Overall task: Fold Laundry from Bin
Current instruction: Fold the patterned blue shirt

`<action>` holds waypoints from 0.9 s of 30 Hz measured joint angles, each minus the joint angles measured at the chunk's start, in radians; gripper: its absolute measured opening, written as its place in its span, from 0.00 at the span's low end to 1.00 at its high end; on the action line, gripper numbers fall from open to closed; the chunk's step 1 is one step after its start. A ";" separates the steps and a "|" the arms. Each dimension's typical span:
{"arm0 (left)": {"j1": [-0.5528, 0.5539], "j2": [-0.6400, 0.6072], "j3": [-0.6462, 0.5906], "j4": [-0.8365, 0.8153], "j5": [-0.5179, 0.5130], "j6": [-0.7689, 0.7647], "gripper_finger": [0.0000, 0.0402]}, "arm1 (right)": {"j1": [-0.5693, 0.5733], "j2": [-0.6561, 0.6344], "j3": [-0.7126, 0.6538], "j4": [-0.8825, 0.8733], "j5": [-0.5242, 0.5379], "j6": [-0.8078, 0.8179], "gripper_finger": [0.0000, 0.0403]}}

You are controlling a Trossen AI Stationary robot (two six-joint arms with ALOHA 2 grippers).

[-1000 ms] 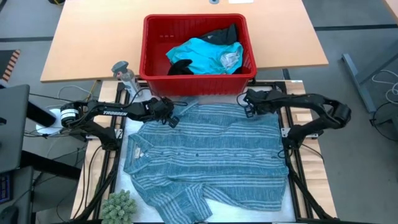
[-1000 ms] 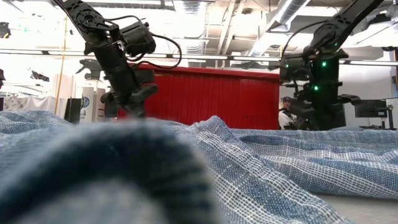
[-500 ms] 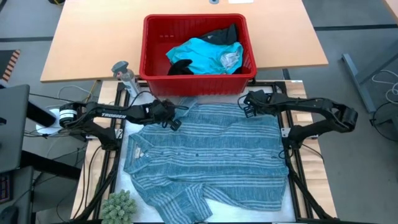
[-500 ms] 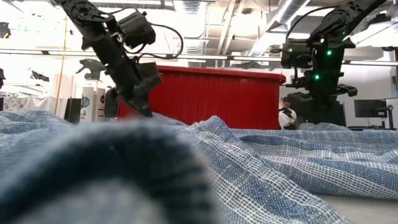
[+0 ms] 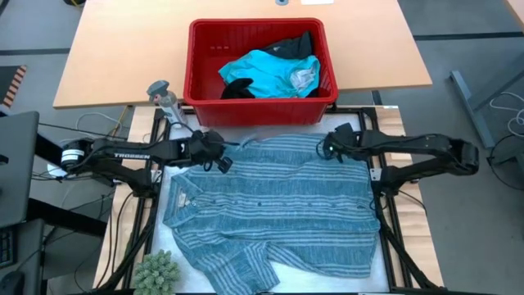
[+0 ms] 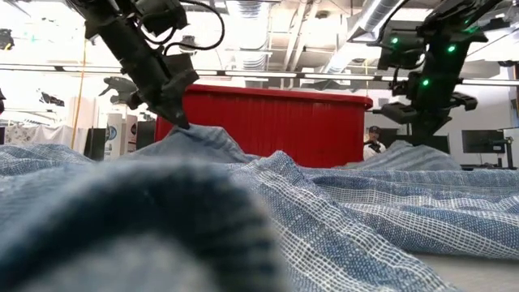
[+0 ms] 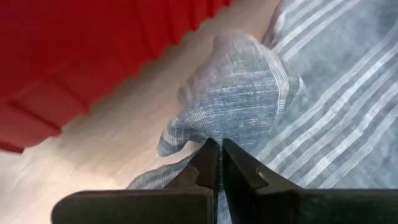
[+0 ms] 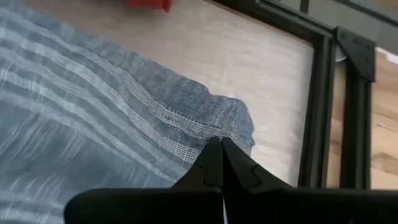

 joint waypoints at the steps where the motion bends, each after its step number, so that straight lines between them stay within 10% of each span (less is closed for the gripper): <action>1: -0.005 0.000 0.000 -0.013 -0.006 -0.006 0.00 | 0.026 -0.006 0.000 -0.017 0.018 0.026 0.04; 27: -0.207 -0.128 0.000 -0.154 -0.267 -0.118 0.00 | 0.424 -0.021 0.023 -0.248 0.234 0.429 0.04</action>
